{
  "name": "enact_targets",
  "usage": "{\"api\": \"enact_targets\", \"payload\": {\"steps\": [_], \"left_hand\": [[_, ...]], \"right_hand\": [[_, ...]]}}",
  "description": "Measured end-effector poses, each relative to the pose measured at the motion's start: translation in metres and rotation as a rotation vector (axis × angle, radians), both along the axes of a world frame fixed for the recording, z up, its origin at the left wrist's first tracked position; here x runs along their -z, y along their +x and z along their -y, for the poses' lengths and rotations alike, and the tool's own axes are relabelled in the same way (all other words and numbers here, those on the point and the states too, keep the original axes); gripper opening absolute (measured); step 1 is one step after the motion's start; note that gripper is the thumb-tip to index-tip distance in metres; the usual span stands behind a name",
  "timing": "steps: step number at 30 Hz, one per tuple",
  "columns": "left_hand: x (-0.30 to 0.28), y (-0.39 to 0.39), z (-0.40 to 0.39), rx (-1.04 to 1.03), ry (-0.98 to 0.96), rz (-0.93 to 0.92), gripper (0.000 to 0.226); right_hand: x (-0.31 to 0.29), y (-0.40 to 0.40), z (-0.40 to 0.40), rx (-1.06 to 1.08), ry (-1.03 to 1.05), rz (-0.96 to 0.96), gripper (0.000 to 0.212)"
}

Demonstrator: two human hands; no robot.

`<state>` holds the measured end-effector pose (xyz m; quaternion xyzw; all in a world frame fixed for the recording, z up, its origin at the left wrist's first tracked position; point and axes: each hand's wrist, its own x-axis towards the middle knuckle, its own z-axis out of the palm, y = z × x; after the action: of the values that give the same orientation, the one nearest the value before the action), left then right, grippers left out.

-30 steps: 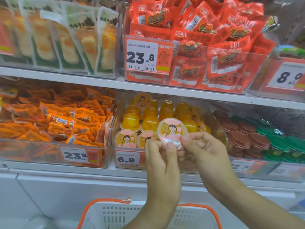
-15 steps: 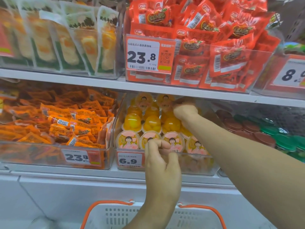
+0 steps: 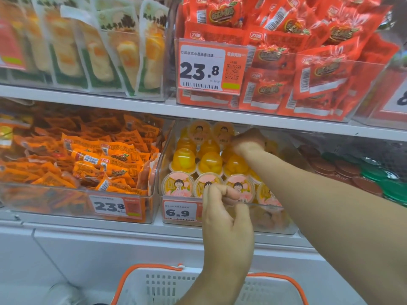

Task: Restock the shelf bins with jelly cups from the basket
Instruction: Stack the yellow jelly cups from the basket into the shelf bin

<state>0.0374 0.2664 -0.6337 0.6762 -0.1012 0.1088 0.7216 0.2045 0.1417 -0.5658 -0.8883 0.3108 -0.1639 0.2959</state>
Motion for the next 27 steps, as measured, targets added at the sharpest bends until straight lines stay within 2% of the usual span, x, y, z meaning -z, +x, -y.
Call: {"api": "enact_targets", "payload": {"steps": [7,12,15,17,20,22,25,27], "left_hand": [[0.014,0.005,-0.003,0.021,-0.007,-0.009,0.022],[0.036,-0.008,-0.006,0.105,0.046,0.066,0.011],[0.068,-0.02,-0.014,0.206,0.245,0.083,0.011],[0.103,-0.022,-0.024,0.279,0.5,0.049,0.012],[0.17,-0.027,-0.039,0.366,0.912,-0.182,0.019],[0.212,-0.038,-0.05,0.437,1.129,-0.387,0.024],[0.265,-0.063,-0.074,0.487,1.457,-0.512,0.046],[0.295,-0.08,-0.093,0.499,1.54,-0.632,0.058]], "right_hand": [[-0.004,-0.031,0.006,-0.143,-0.159,0.056,0.023],[0.014,-0.126,-0.015,-0.328,0.01,0.527,0.008],[0.06,-0.183,-0.028,-0.342,0.171,0.745,0.016],[0.107,-0.211,-0.034,-0.273,0.282,0.755,0.021],[0.195,-0.25,-0.039,-0.204,0.363,0.562,0.011],[0.254,-0.275,-0.035,-0.239,0.317,0.316,0.016],[0.328,-0.308,-0.021,-0.352,0.276,-0.283,0.045],[0.361,-0.327,-0.012,-0.426,0.267,-0.638,0.063]]}}
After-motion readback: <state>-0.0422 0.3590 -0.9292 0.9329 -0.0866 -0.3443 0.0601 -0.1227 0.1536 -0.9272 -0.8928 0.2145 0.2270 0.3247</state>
